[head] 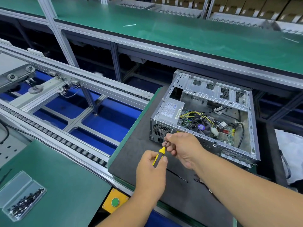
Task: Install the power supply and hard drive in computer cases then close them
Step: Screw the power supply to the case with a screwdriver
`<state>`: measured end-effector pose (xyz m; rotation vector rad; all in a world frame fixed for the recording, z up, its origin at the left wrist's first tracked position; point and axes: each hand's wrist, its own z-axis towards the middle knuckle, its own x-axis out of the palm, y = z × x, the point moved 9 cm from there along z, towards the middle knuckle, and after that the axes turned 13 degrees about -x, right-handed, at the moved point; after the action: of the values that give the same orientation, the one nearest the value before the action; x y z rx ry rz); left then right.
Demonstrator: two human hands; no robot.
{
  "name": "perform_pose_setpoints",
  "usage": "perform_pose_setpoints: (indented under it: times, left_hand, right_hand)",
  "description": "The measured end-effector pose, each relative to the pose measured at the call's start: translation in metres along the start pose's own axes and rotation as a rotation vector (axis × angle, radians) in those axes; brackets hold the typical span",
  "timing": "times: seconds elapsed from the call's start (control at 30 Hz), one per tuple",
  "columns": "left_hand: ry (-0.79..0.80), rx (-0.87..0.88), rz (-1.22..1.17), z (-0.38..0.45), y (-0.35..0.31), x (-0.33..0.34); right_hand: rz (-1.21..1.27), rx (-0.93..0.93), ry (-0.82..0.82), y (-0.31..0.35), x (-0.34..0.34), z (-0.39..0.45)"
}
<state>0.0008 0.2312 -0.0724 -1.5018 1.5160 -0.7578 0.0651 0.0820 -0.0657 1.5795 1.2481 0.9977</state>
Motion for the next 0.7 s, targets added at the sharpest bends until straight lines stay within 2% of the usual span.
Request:
perform_pose_setpoints:
  times: [0.1,0.13,0.17,0.23,0.33,0.4,0.47,0.53,0.6,0.7]
  left_hand:
    - [0.399,-0.495,-0.655,-0.009,0.023,0.031]
    - [0.493,-0.621,-0.823,-0.015,0.024,0.039]
    - [0.540,-0.674,-0.903,-0.018,0.023,0.043]
    - [0.541,-0.638,-0.888,-0.017,0.019,0.042]
    - [0.374,-0.458,-0.669,-0.008,0.015,0.030]
    - [0.198,-0.281,-0.362,-0.001,0.010,0.017]
    - [0.026,-0.034,-0.017,-0.003,-0.008,0.005]
    - [-0.092,0.146,0.147,-0.010,-0.027,-0.002]
    - [-0.123,0.165,0.133,-0.010,-0.028,-0.006]
    - [-0.012,-0.035,-0.125,-0.006,-0.013,-0.001]
  right_hand:
    - [0.029,-0.007,-0.012,-0.001,0.000,0.000]
    - [0.040,-0.007,-0.017,-0.002,0.001,0.000]
    - [0.051,-0.005,-0.022,-0.002,0.001,-0.001]
    - [0.068,0.001,-0.034,-0.003,0.002,-0.002]
    - [0.101,0.018,-0.041,-0.004,0.003,-0.003]
    - [0.144,0.033,-0.033,-0.004,0.004,-0.004]
    - [0.183,0.055,-0.030,-0.005,0.006,-0.006]
    - [0.221,0.081,-0.031,-0.006,0.008,-0.007]
    - [0.253,0.107,-0.029,-0.007,0.011,-0.007]
    - [0.276,0.123,-0.028,-0.007,0.012,-0.008]
